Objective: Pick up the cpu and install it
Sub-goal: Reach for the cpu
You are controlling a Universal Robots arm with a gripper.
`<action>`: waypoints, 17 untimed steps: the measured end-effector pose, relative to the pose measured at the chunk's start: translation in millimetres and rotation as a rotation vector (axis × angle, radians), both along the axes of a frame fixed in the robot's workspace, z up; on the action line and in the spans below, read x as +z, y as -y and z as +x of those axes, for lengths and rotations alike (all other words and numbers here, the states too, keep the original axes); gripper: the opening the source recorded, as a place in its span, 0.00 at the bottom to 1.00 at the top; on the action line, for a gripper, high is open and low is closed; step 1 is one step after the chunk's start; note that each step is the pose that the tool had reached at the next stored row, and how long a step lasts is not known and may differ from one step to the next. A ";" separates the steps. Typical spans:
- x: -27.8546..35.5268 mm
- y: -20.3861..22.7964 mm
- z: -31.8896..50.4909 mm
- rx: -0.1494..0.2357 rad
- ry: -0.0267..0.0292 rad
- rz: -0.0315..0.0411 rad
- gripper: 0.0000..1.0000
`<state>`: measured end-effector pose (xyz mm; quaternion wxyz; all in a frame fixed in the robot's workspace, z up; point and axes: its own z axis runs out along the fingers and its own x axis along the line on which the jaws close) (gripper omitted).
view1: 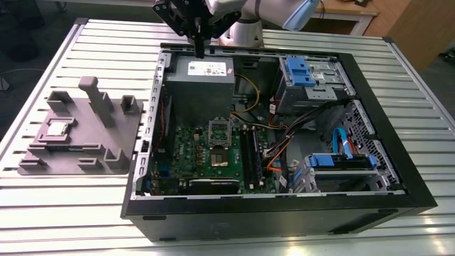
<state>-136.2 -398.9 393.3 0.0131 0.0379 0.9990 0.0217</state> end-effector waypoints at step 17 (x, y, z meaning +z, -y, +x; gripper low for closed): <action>0.0 0.0 -5.1 0.000 0.0000 0.0000 0.11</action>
